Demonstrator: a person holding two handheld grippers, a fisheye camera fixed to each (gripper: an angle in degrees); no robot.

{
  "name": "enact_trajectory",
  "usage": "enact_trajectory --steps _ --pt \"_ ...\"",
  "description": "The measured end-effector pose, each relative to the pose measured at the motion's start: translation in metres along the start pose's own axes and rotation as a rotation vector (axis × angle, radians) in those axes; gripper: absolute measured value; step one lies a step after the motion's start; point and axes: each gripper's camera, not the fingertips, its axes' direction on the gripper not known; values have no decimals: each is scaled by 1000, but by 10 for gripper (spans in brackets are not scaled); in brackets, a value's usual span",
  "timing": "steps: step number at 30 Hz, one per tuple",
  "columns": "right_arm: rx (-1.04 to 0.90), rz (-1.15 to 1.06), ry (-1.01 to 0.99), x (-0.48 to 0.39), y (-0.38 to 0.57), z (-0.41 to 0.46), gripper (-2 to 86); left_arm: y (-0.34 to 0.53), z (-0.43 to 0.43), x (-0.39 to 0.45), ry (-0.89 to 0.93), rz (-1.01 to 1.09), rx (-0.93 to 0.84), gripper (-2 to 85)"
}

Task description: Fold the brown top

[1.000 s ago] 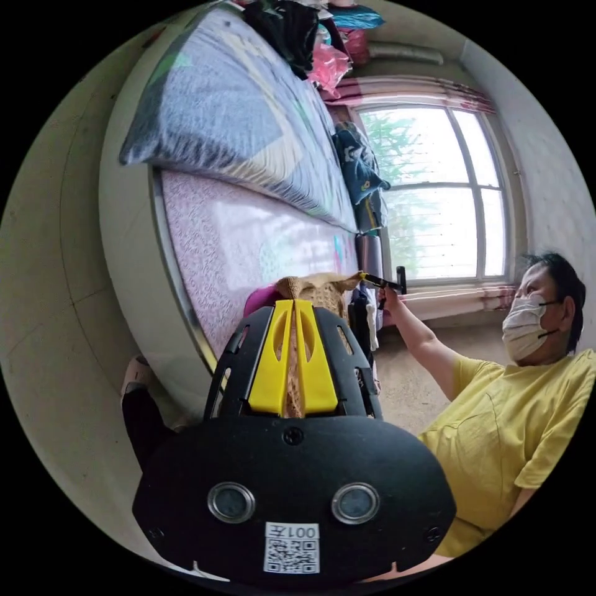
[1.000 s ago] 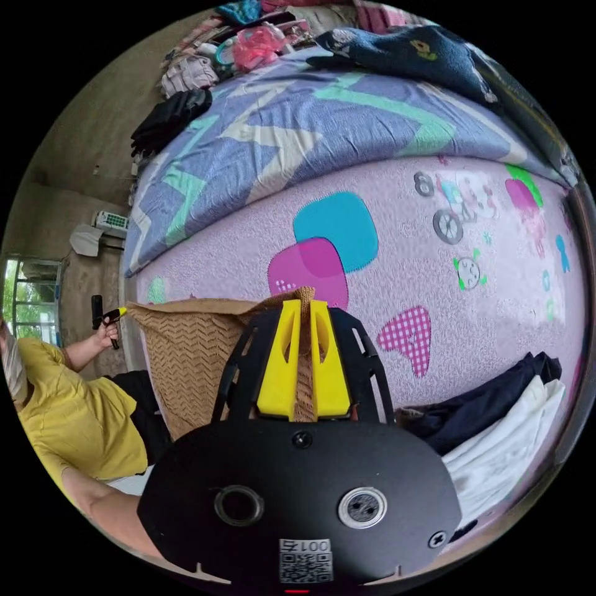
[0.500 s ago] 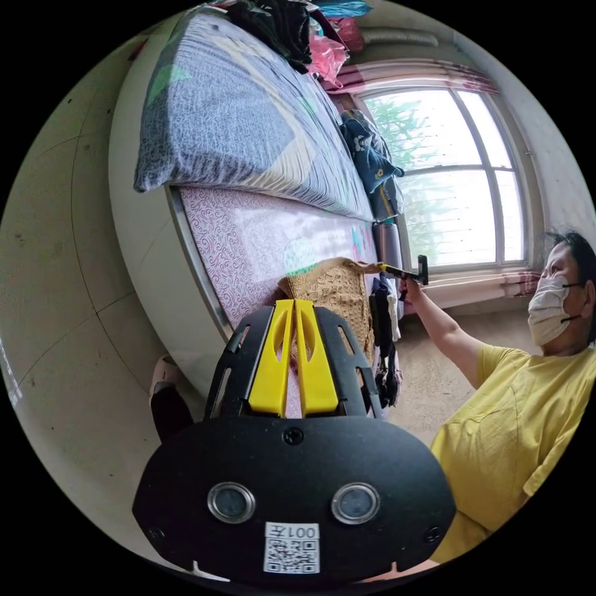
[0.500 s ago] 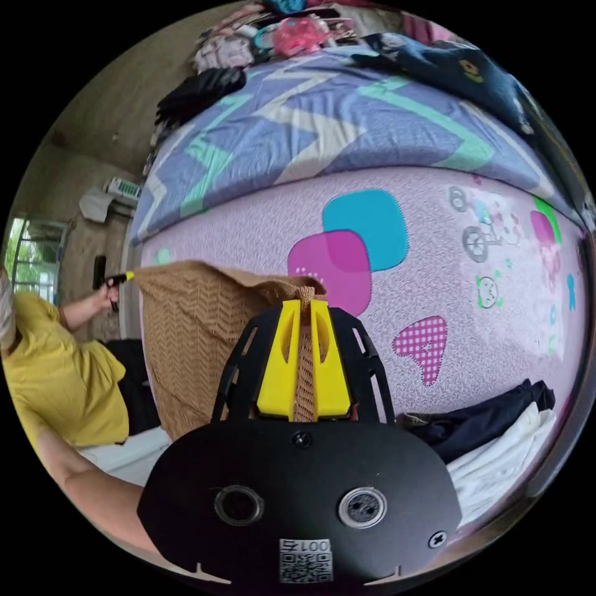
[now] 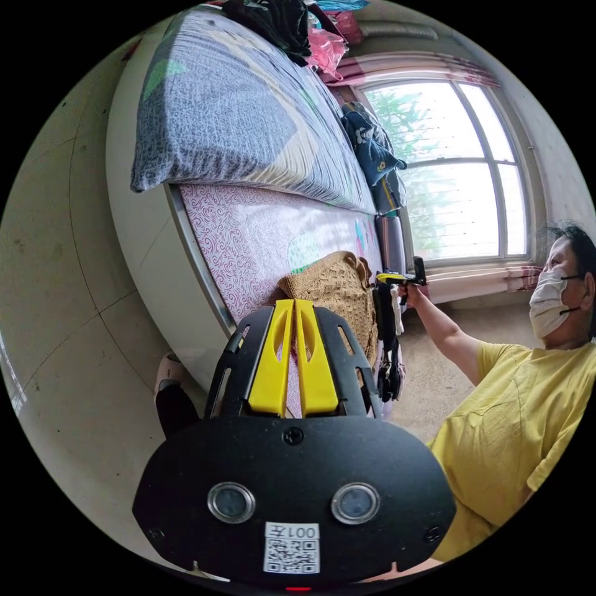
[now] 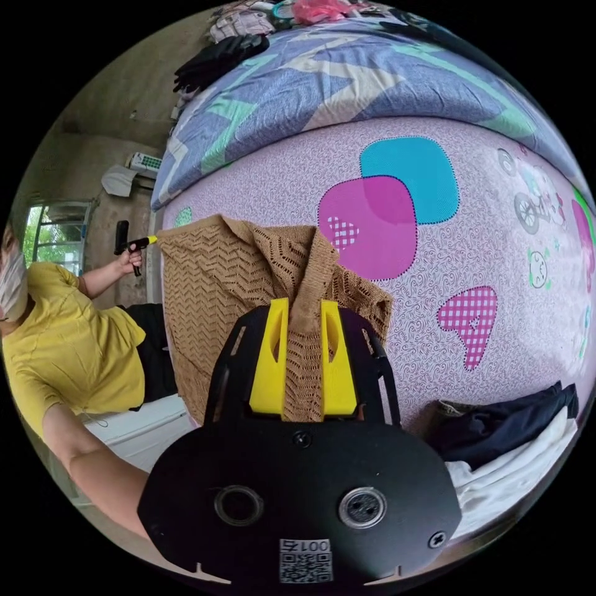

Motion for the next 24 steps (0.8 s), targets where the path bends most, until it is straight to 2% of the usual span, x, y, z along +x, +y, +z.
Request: enact_trajectory --steps 4,9,12,14,21,24 --pt "63 72 -18 5 -2 -7 90 3 0 3 3 -3 4 -16" --pt "15 65 35 -12 -19 12 97 8 0 5 5 -12 8 -16" --pt "-49 41 113 -27 -29 30 79 12 0 6 9 -17 11 -16" --pt "-78 35 212 -37 -34 38 36 14 0 7 7 -18 12 -16" --pt "13 15 322 -54 -43 -11 9 23 -3 18 -9 16 31 -16" --pt "157 76 356 -51 -43 -63 6 26 -11 27 -24 57 69 -16"
